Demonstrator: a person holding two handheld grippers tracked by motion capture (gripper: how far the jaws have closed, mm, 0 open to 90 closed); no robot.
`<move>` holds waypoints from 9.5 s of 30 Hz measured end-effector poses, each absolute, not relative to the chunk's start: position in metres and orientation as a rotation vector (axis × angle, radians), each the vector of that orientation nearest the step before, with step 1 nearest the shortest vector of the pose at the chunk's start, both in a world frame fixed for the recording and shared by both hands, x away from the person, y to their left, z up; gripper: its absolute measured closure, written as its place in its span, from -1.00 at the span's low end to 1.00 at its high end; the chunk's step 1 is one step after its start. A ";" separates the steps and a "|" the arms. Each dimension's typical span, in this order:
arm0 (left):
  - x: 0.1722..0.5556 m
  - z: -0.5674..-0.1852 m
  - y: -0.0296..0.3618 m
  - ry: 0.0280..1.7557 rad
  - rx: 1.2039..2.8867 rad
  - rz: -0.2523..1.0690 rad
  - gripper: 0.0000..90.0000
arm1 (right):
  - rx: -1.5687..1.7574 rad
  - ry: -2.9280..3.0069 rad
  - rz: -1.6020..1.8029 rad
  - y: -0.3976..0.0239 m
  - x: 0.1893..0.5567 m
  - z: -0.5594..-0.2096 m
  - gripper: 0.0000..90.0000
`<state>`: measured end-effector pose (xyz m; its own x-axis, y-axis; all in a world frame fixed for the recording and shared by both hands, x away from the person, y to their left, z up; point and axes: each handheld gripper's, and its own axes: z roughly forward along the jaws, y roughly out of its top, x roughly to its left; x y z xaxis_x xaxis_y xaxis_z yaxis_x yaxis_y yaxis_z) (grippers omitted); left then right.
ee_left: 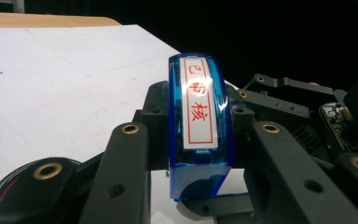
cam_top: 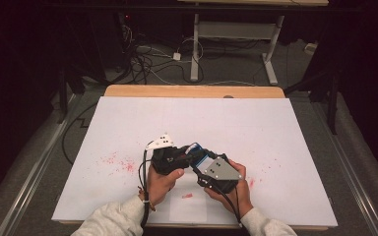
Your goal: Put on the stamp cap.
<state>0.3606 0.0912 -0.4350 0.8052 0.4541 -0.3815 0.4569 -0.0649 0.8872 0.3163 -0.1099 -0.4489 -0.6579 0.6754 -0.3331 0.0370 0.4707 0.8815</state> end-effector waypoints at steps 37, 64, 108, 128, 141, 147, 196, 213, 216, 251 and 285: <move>0.362 -0.442 0.093 0.703 1.659 -0.074 0.51 | 0.548 2.091 1.205 -0.114 0.319 -0.448 -0.13; 0.356 -0.441 0.085 0.696 1.739 0.034 0.51 | 0.753 2.275 1.190 -0.115 0.333 -0.448 -0.14; 0.363 -0.431 0.095 0.664 1.753 -0.043 0.52 | 0.579 2.205 1.137 -0.114 0.324 -0.453 -0.11; 0.355 -0.414 0.088 0.649 1.882 0.080 0.52 | 0.564 2.218 1.177 -0.116 0.324 -0.452 -0.11; 0.363 -0.420 0.091 0.660 1.865 -0.026 0.52 | 0.543 2.227 1.151 -0.115 0.324 -0.453 -0.12; 0.362 -0.418 0.088 0.692 1.912 0.048 0.52 | 0.550 2.238 1.145 -0.115 0.325 -0.454 -0.11; 0.370 -0.437 0.092 0.748 1.789 -0.131 0.52 | 0.587 2.242 1.091 -0.112 0.324 -0.454 -0.12; 0.370 -0.438 0.092 0.730 1.826 -0.151 0.52 | 0.544 2.237 1.013 -0.107 0.319 -0.454 -0.12; 0.371 -0.438 0.092 0.726 1.835 -0.157 0.52 | 0.541 2.242 1.009 -0.106 0.319 -0.454 -0.12; 0.371 -0.438 0.091 0.747 1.802 -0.179 0.51 | 0.516 2.218 1.083 -0.107 0.320 -0.453 -0.23; 0.366 -0.416 0.110 0.729 1.742 -0.037 0.51 | 0.627 2.205 1.088 -0.120 0.327 -0.454 -0.53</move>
<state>0.3663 0.1099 -0.4163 0.8038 0.4490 -0.3903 0.4858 -0.1168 0.8662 0.3268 -0.1195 -0.4544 -0.7120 0.6350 -0.2998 0.1483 0.5532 0.8197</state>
